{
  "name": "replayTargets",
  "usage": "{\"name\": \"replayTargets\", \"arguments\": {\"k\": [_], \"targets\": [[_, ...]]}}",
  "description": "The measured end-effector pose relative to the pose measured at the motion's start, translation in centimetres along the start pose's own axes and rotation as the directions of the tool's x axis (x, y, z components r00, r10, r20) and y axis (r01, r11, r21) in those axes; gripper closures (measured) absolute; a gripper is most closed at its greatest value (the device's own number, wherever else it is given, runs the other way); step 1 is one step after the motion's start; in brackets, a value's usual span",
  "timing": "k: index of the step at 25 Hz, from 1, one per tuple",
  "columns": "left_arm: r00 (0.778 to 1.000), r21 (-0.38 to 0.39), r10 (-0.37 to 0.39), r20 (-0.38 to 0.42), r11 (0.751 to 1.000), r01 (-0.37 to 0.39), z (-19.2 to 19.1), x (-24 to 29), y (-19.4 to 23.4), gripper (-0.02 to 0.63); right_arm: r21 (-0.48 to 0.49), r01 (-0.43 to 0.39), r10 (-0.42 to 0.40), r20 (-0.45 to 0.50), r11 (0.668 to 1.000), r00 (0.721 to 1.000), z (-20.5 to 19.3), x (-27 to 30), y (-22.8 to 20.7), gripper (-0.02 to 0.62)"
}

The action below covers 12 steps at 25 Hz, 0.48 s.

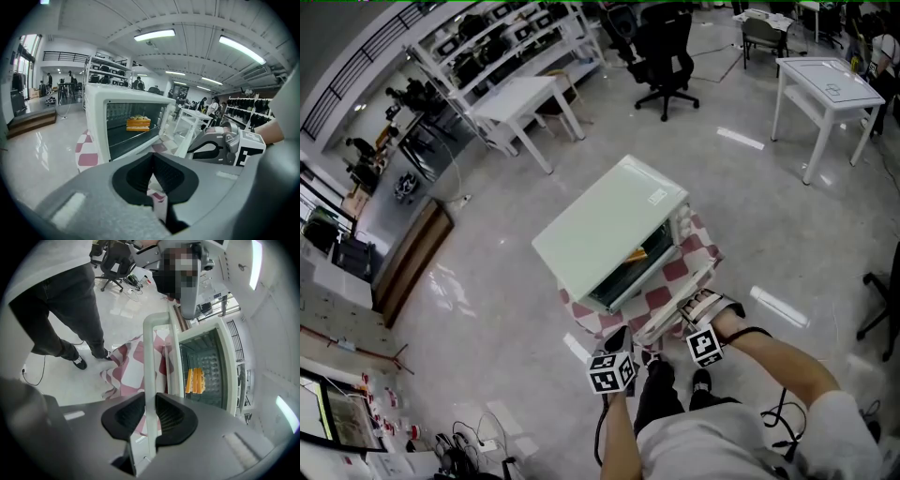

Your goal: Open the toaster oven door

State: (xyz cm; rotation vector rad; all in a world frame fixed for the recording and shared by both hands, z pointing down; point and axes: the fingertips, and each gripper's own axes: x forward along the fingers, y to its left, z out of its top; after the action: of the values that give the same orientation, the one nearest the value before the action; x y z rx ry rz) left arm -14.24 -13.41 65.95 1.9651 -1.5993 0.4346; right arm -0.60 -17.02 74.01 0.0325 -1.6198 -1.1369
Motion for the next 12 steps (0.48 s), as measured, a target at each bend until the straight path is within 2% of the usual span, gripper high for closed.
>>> {"name": "replayTargets", "arguments": {"k": [12], "targets": [[0.995,-0.025,-0.01,-0.104,1.0,0.008,-4.1,1.6,0.0,0.6,0.046,-0.027,0.027,-0.001,0.999,1.0,-0.1,0.7,2.4,0.514]]}}
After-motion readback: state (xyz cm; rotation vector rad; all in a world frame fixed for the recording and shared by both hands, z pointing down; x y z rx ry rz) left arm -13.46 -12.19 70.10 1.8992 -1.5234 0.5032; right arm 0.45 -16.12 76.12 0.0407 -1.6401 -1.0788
